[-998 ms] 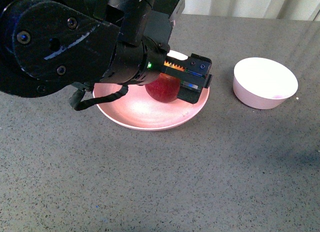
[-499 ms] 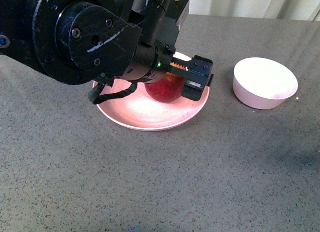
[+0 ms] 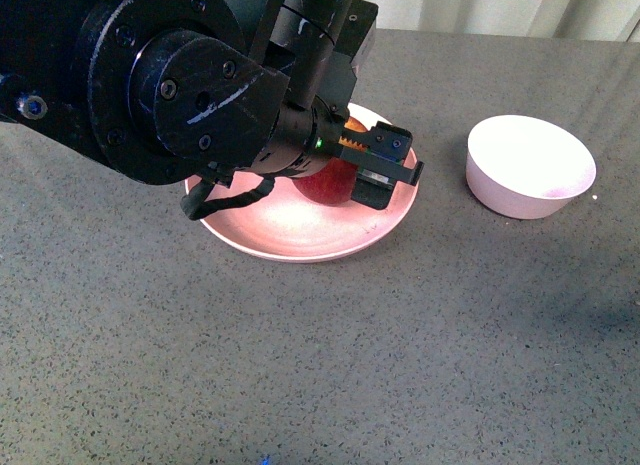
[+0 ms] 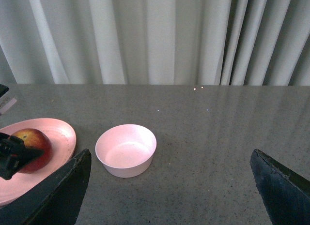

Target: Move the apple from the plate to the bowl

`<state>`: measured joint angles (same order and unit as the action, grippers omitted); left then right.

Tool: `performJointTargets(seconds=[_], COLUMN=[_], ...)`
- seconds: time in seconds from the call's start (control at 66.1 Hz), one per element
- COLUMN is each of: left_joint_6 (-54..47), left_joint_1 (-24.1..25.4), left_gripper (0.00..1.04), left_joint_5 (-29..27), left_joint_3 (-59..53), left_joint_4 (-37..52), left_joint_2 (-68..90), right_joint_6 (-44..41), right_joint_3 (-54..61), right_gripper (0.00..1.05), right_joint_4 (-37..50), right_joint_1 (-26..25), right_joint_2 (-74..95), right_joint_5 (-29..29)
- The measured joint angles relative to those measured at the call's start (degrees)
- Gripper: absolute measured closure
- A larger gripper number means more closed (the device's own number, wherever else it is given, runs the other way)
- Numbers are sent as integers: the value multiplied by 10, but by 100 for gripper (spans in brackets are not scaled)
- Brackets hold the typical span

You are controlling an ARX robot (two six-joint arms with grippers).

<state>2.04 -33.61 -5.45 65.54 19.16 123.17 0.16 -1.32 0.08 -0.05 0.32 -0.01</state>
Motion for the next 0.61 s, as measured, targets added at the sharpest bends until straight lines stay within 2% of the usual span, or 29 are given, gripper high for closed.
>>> performJointTargets(seconds=[0.182, 0.333, 0.424, 0.605], left_joint_6=[-3, -2, -3, -2], left_joint_1=[-9, -36, -63, -81], left_gripper=[27, 29, 30, 30], left_joint_5=[-2, 5, 11, 8], left_joint_3=[-9, -8, 17, 64], left_joint_4=[13, 14, 5, -16], left_joint_2=[-15, -48, -57, -47], right_joint_6=[0, 0, 0, 0], right_joint_3=[0, 0, 0, 0], right_gripper=[9, 9, 9, 9], right_joint_4=[0, 0, 0, 0], right_joint_1=[0, 0, 0, 0], right_joint_2=[0, 0, 0, 0], right_joint_5=[0, 0, 0, 0])
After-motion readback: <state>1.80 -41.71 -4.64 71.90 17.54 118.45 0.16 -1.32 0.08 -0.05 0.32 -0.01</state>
